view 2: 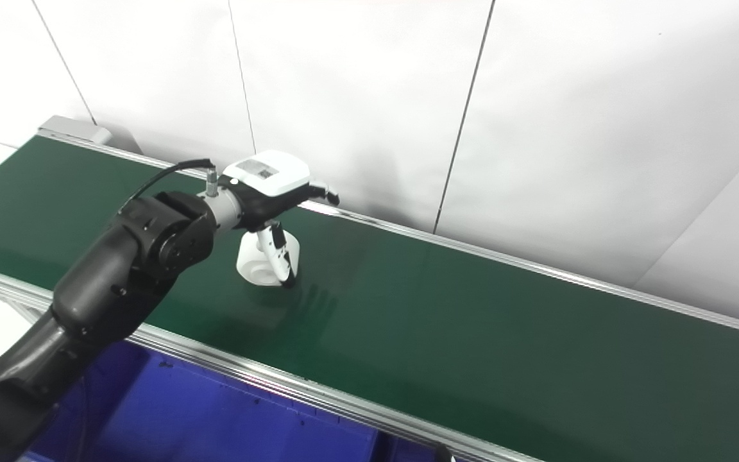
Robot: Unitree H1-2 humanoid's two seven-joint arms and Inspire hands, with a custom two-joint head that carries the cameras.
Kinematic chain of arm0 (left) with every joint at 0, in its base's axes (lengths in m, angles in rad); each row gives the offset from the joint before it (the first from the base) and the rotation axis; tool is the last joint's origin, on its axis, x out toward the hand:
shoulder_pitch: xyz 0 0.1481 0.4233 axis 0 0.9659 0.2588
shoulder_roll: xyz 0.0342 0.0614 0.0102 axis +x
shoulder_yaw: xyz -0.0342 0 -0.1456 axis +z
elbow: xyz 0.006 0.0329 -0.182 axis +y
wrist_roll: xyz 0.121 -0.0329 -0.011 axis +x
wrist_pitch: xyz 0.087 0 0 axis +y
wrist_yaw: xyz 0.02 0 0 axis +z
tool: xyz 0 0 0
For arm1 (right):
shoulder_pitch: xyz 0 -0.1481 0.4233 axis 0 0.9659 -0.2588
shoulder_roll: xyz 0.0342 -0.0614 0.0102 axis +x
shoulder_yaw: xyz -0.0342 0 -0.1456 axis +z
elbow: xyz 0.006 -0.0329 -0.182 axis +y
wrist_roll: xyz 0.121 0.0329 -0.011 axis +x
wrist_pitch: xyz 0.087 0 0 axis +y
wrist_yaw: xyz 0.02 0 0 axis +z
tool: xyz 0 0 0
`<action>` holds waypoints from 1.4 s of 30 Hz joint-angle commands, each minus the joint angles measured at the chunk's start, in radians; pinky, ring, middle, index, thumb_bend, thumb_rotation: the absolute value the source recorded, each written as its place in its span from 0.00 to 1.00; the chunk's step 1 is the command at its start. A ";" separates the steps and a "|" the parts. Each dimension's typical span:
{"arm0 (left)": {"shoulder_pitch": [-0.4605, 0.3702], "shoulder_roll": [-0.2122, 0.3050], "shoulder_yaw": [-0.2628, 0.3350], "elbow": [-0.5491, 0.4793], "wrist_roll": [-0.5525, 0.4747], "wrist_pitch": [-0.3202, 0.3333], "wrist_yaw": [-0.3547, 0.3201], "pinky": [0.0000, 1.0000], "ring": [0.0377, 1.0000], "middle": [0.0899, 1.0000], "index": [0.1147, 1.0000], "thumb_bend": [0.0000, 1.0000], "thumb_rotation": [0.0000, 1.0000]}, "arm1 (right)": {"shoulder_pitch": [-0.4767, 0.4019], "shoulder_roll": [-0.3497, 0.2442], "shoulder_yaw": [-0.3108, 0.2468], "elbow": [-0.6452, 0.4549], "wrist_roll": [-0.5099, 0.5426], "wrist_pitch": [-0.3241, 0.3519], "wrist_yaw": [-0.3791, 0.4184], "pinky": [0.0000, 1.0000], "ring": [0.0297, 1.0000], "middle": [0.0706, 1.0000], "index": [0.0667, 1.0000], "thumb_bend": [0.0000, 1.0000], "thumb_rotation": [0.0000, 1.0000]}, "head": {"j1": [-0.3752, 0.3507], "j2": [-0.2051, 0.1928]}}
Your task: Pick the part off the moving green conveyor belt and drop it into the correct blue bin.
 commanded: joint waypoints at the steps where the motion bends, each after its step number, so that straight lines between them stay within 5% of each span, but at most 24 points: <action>1: -0.007 0.019 -0.005 0.011 0.056 0.001 0.073 0.72 0.85 0.85 0.82 1.00 0.28 | 0.008 0.007 -0.003 -0.026 0.012 -0.056 0.006 1.00 0.98 0.99 1.00 0.90 0.97 | -0.004 0.001; 8: 0.038 -0.039 -0.019 0.130 0.128 0.019 0.293 0.81 0.87 0.86 0.82 0.98 0.27 | 0.008 0.008 -0.006 -0.026 0.009 -0.056 0.009 0.99 0.98 0.99 1.00 0.90 0.96 | -0.009 0.004; 17: 0.060 -0.149 -0.049 0.270 0.185 0.052 0.578 0.79 0.82 0.82 0.80 0.99 0.29 | 0.011 0.017 -0.001 -0.022 0.008 -0.056 0.010 0.99 0.98 1.00 1.00 0.90 0.95 | -0.022 -0.002; 21: 0.051 -0.182 -0.055 0.312 0.169 0.056 0.652 0.80 0.83 0.82 0.79 0.95 0.28 | 0.009 0.022 0.001 -0.020 0.003 -0.056 0.008 0.99 0.98 1.00 1.00 0.89 0.95 | -0.027 -0.004; 33: 0.007 -0.230 -0.108 0.353 0.142 0.061 0.656 0.78 0.80 0.79 0.78 0.96 0.33 | 0.007 0.032 0.006 -0.019 0.007 -0.056 0.018 0.98 0.99 1.00 1.00 0.91 0.95 | -0.036 -0.005; 42: -0.052 -0.206 -0.184 0.372 0.261 0.132 0.529 0.76 0.74 0.74 0.70 0.94 0.24 | 0.012 0.036 0.007 -0.021 0.009 -0.056 0.019 0.98 0.99 1.00 1.00 0.92 0.95 | -0.040 0.001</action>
